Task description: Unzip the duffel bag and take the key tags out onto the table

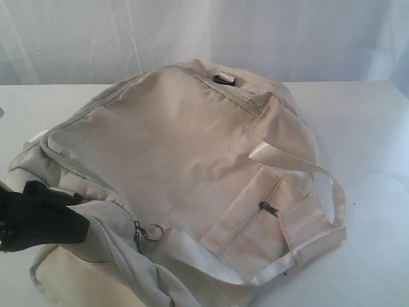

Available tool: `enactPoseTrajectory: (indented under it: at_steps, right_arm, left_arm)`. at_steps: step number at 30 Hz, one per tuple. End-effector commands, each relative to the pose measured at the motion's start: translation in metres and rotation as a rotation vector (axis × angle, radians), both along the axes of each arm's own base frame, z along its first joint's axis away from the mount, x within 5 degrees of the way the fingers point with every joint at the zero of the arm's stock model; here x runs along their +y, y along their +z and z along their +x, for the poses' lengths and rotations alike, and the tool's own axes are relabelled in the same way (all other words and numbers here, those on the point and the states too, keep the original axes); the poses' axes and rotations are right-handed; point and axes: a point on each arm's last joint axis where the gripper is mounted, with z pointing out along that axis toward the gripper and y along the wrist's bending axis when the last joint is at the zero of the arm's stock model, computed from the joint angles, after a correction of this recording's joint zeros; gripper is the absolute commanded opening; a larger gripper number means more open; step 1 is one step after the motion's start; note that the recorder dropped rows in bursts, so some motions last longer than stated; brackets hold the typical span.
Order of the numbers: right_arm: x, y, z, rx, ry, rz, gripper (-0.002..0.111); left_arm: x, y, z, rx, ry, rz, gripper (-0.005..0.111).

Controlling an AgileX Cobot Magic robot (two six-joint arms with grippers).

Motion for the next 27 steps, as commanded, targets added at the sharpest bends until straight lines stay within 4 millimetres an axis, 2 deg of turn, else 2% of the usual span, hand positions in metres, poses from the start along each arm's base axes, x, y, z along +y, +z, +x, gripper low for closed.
enactPoseTrajectory:
  at_steps: [1, 4, 7, 16, 19, 21, 27]
  right_arm:
    - [0.000, 0.002, -0.001, -0.043, 0.003, 0.000, 0.000]
    - [0.000, 0.007, -0.002, -0.101, 0.003, -0.005, 0.000]
    - [0.000, 0.011, -0.003, -0.139, 0.003, -0.008, 0.000]
    - [0.001, 0.018, -0.005, -0.221, 0.004, -0.013, 0.000]
    - [0.000, 0.022, -0.006, -0.276, 0.011, 0.017, 0.000]
    - [0.001, 0.026, -0.008, -0.325, 0.039, 0.113, 0.000]
    - [0.001, 0.028, -0.009, -0.376, 0.180, 0.579, 0.000]
  left_arm:
    - [-0.005, -0.016, 0.011, 0.080, 0.052, -0.049, 0.082]
    - [-0.007, -0.023, 0.020, 0.098, 0.085, -0.061, 0.079]
    - [-0.008, -0.029, 0.025, 0.125, 0.088, -0.054, 0.064]
    - [-0.001, -0.044, 0.027, 0.096, 0.011, 0.097, 0.000]
    - [0.005, -0.043, 0.026, 0.088, -0.035, 0.192, 0.000]
    - [0.010, -0.041, 0.026, 0.084, -0.042, 0.260, 0.000]
    - [0.021, -0.026, 0.032, 0.074, -0.008, 0.393, 0.000]
